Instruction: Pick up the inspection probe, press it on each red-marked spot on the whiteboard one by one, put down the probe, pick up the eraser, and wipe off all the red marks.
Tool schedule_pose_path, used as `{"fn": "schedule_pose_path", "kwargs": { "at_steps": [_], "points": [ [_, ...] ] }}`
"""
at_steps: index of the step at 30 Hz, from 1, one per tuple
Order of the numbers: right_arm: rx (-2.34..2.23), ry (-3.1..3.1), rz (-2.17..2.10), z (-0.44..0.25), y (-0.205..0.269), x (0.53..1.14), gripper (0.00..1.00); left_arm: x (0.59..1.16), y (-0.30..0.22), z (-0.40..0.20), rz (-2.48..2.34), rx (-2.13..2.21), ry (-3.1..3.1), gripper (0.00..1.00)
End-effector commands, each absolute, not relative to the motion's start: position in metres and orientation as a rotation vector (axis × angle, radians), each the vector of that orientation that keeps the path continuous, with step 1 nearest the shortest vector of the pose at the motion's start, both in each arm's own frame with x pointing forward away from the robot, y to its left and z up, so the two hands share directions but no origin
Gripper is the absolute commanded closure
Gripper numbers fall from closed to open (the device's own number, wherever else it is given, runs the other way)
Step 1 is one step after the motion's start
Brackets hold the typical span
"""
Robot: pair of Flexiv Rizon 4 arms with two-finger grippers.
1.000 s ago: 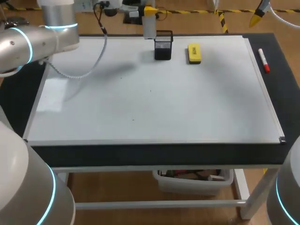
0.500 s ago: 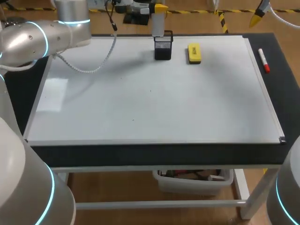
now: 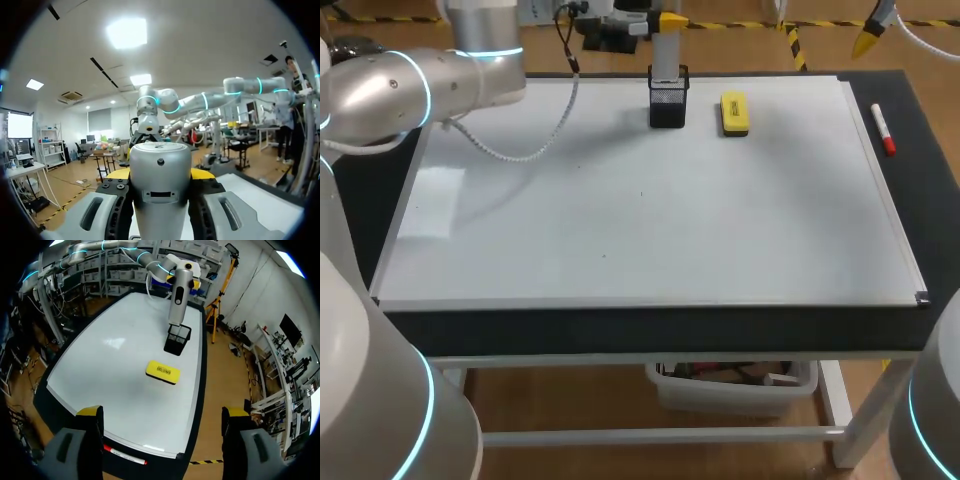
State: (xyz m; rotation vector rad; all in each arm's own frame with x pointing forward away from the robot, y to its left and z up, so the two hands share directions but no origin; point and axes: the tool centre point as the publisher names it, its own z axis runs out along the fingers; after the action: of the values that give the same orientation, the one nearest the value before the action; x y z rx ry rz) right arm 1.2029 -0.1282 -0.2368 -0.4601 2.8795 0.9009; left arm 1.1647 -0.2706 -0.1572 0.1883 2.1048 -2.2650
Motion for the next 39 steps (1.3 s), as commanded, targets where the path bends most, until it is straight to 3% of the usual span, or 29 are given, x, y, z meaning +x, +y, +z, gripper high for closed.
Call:
{"fn": "schedule_pose_path", "kwargs": {
  "at_steps": [1,39],
  "points": [
    [-0.475,2.902,0.905,-0.236,-0.130,1.209,0.00,1.175,-0.273,-0.162,-2.293,0.244,2.106,1.00],
    [-0.475,2.902,0.905,-0.236,-0.130,1.209,0.00,1.195,-0.287,-0.201,-2.320,0.240,2.184,1.00]
  ]
}}
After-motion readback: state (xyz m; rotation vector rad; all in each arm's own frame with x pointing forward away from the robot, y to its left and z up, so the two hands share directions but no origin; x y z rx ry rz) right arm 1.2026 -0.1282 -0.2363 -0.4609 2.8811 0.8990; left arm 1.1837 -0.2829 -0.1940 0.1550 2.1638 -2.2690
